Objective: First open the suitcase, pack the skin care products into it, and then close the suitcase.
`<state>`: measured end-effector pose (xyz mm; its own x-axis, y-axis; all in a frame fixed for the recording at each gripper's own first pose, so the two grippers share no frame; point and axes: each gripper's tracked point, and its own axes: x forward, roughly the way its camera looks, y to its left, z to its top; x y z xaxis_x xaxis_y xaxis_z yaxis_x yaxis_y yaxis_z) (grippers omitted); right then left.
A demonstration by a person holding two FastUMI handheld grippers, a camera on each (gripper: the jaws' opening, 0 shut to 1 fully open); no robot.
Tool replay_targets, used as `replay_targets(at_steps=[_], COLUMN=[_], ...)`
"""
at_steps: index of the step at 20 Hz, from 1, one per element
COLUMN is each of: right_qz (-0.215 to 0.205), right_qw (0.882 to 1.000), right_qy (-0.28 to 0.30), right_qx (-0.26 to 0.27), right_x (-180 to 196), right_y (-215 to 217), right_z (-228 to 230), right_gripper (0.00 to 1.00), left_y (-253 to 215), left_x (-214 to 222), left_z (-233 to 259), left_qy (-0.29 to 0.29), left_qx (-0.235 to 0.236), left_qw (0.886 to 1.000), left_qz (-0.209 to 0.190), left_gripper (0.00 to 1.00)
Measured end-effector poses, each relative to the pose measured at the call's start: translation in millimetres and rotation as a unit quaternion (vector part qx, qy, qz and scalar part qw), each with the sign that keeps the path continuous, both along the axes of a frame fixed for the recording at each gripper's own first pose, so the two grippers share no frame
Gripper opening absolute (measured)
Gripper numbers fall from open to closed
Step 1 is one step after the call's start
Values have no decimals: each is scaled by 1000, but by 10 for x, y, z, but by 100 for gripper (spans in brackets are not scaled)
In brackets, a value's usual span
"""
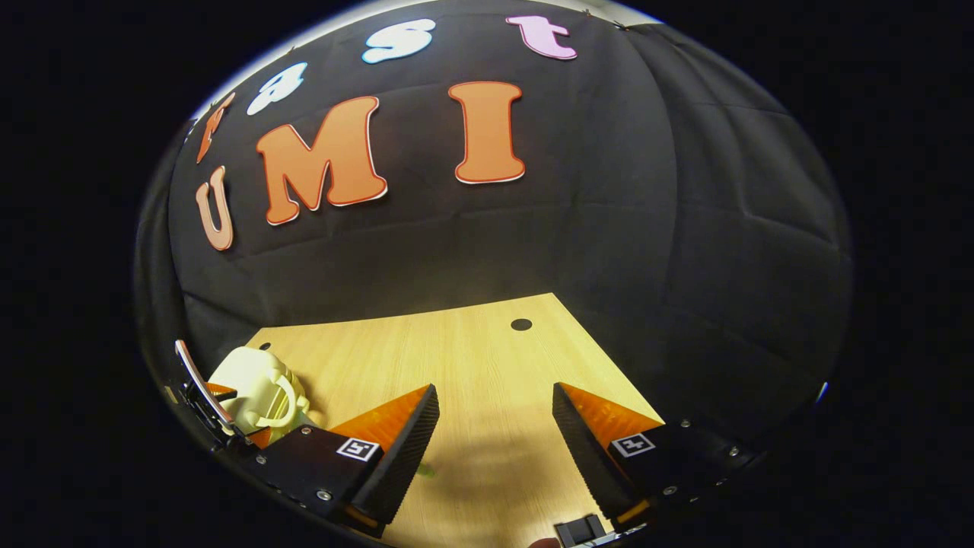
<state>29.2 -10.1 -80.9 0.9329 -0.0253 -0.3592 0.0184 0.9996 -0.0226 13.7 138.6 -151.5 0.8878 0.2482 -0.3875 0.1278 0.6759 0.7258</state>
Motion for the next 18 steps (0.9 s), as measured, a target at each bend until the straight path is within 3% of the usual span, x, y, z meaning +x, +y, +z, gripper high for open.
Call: replay_targets(at_steps=[5,13,15,18], right_qz=[-17,-41,-43,-44], right_qw=[1000,999,999,999], right_qy=[21,33,32,30], right_qx=[6,7,6,4], right_x=[7,-18,-45,-65], right_y=[-124,-252,-276,-289], right_z=[-107,-177,-164,-159], right_gripper=[95,95,95,95], left_y=[-48,-19,-65,-137], left_x=[171,426,463,402], left_z=[-84,-227,-340,-478], left_qy=[30,82,104,127], left_qx=[77,141,152,195], left_qw=[996,985,981,969], left_qz=[-31,-51,-64,-77], left_gripper=[98,97,83,25])
